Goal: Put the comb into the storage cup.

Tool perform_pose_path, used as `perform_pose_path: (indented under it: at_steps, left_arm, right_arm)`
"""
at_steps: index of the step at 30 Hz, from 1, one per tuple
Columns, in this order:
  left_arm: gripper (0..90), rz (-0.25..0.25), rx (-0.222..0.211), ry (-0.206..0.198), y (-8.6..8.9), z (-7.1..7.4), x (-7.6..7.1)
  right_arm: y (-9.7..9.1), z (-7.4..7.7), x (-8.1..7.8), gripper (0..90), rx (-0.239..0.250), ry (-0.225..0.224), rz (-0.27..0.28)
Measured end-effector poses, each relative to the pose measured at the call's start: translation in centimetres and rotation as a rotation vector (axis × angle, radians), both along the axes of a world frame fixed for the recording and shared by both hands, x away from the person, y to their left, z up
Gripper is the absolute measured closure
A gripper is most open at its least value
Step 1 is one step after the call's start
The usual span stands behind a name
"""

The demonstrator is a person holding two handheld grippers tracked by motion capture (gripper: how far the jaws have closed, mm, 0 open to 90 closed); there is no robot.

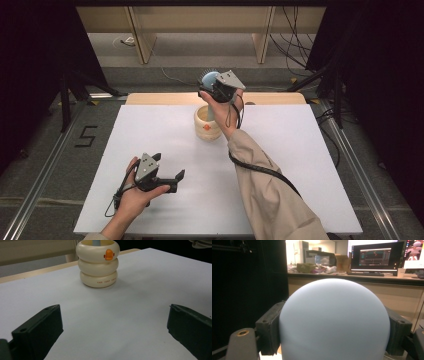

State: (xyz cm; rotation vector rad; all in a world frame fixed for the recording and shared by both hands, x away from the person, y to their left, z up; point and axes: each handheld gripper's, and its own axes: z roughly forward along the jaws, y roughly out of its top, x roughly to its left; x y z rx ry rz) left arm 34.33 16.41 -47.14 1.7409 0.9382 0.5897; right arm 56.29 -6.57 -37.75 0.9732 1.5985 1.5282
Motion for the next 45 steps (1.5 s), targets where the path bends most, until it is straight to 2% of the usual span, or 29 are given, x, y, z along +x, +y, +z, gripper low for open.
perform_pose_path:
  at_steps: [9,28,45]
  left_arm:
    - [0.0,-0.002,0.002,0.001,0.0,-0.1,0.0]
    - [0.0,-0.003,0.004,0.002,0.0,-0.1,0.0]
    - [0.0,-0.004,0.006,0.001,0.0,0.0,0.0]
  right_arm:
    - [0.2,-0.8,0.1,20.7,0.001,0.011,-0.004]
    - [0.1,-1.9,-0.2,20.6,-0.033,0.018,0.011]
    - [0.1,-2.1,-0.5,20.6,-0.042,0.024,0.024]
